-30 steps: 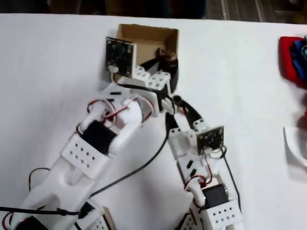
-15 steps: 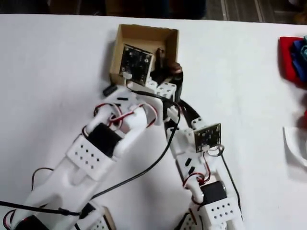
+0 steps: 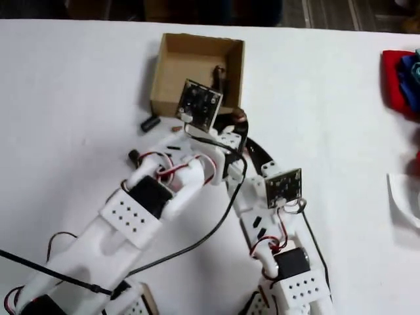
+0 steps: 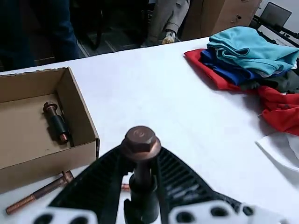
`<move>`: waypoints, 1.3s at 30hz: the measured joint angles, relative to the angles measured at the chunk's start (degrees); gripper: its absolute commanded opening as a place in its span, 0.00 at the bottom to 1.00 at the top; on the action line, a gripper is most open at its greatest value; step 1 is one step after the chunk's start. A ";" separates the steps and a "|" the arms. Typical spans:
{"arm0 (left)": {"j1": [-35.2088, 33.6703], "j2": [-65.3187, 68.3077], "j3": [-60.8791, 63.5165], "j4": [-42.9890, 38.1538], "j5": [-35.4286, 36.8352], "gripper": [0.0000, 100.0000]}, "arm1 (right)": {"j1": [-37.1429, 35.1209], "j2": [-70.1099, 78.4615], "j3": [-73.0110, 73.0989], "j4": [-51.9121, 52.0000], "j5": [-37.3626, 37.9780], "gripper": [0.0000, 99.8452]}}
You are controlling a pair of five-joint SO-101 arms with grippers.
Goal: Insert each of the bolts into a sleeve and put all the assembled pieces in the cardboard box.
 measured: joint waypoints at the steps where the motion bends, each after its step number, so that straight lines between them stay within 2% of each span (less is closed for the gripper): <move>1: 0.00 0.00 0.00 -0.09 0.00 0.03 | 0.00 0.00 0.00 0.00 0.00 0.02; 6: -0.09 0.00 0.00 0.00 0.00 0.04 | 0.00 0.00 0.00 1.67 0.00 0.02; 12: -0.53 -0.09 0.00 6.33 -0.18 0.18 | 0.09 0.09 0.00 2.81 0.00 0.02; 16: -1.23 -0.70 -0.09 11.52 0.88 0.18 | 0.09 0.09 0.00 2.81 0.00 0.02; 23: -2.90 -0.70 -1.49 14.77 0.88 0.18 | 0.00 0.35 0.00 2.81 0.00 0.02; 30: -13.80 -0.79 -14.24 24.00 0.88 0.18 | 0.35 0.26 0.35 2.99 -0.18 0.02; 33: -19.69 -0.79 -17.76 26.37 0.88 0.18 | 1.76 1.76 0.53 6.15 -0.53 0.02; 36: -25.76 -0.79 -17.05 27.16 0.62 0.18 | 3.08 3.96 0.53 6.51 -2.37 0.02; 39: -32.70 -0.88 -11.16 26.64 -3.16 0.18 | 5.71 7.47 -2.46 7.47 -3.96 0.02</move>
